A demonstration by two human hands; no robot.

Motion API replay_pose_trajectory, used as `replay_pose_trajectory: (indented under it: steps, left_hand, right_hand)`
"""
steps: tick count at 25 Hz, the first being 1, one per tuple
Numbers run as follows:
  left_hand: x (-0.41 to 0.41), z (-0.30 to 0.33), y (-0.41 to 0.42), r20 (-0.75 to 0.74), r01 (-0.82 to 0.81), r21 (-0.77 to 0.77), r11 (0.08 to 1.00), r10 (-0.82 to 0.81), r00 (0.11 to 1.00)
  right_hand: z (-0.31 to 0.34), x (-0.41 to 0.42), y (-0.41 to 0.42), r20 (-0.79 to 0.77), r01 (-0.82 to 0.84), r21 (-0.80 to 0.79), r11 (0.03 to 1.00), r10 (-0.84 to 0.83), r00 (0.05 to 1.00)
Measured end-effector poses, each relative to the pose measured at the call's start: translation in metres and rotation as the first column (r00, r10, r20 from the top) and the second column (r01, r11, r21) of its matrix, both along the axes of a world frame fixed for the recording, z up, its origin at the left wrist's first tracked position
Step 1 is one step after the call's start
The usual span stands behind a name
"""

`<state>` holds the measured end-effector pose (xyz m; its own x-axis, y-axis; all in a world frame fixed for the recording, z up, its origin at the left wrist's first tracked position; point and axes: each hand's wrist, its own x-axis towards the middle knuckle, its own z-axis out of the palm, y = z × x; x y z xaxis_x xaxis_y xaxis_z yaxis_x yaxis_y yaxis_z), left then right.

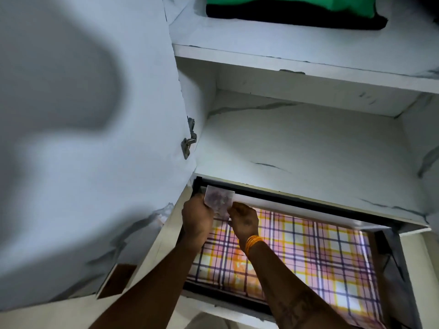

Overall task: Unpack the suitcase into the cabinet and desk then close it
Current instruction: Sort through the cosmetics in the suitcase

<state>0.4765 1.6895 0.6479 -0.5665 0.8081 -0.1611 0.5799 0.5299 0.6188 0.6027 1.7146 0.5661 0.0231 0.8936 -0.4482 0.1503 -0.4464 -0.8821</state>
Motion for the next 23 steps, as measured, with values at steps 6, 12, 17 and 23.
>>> replay_pose_trajectory:
  steps: [6,12,17,23]
  left_hand:
    - [-0.006,-0.008,0.004,-0.121,0.044,0.041,0.998,-0.039,0.992]
    - [-0.003,-0.006,0.005,-0.117,0.005,0.151,0.988,0.013,0.993]
    - [0.017,0.009,-0.007,0.023,-0.057,0.314,0.948,0.052,0.998]
    - [0.055,0.069,-0.039,0.507,-0.279,0.434,0.857,0.024,0.862]
  right_hand:
    - [0.003,-0.010,0.010,0.005,-0.006,-0.013,1.000,0.006,1.000]
    - [0.020,-0.010,0.008,0.006,-0.008,-0.004,1.000,0.008,1.000]
    - [0.063,0.025,0.003,0.089,-0.110,0.272,0.956,0.088,0.992]
    - [0.153,0.073,-0.016,-0.136,-0.147,0.273,0.951,0.190,0.972]
